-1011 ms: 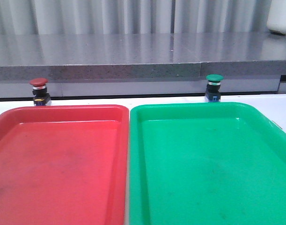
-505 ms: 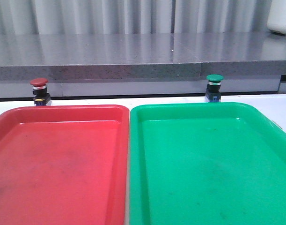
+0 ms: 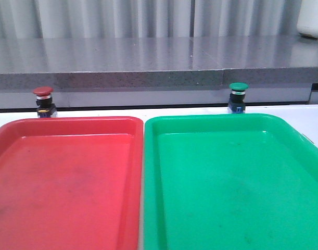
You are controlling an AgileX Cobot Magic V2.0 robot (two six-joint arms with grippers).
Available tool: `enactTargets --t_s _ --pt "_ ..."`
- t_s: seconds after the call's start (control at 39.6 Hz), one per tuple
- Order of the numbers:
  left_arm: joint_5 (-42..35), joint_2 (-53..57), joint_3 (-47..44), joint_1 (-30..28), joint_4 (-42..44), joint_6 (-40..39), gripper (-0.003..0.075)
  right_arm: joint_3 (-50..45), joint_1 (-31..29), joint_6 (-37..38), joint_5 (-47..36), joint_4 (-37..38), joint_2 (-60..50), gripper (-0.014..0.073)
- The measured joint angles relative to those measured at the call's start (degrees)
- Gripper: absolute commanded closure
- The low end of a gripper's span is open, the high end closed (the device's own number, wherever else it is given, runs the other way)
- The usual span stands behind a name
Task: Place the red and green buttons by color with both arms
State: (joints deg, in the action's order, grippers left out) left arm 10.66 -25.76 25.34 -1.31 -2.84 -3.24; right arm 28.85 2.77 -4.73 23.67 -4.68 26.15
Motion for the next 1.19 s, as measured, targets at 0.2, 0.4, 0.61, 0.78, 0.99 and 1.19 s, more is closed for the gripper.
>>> enactTargets --t_s 0.2,0.4,0.61,0.78,0.99,1.19 --pt "2.5 -5.92 2.57 0.0 -0.46 0.0 0.0048 0.0 0.0 0.0 0.03 0.0 0.0 0.0004" --pt "7.08 -19.2 10.83 1.22 -0.5 1.73 0.0048 0.0 0.0 0.0 0.03 0.0 0.0 0.0004" --pt "10.52 -33.65 20.41 5.46 -0.5 2.4 0.0048 0.0 0.0 0.0 0.12 0.0 0.0 0.0004" --pt "17.38 -47.91 32.87 7.16 -0.59 2.63 0.0048 0.0 0.0 0.0 0.12 0.0 0.0 0.0004" --pt "28.1 -64.4 49.72 7.24 0.39 2.63 0.0048 0.0 0.0 0.0 0.12 0.0 0.0 0.0004" --pt "35.03 -79.84 63.94 7.52 1.55 2.63 0.0049 0.0 0.0 0.0 0.12 0.0 0.0 0.0004"
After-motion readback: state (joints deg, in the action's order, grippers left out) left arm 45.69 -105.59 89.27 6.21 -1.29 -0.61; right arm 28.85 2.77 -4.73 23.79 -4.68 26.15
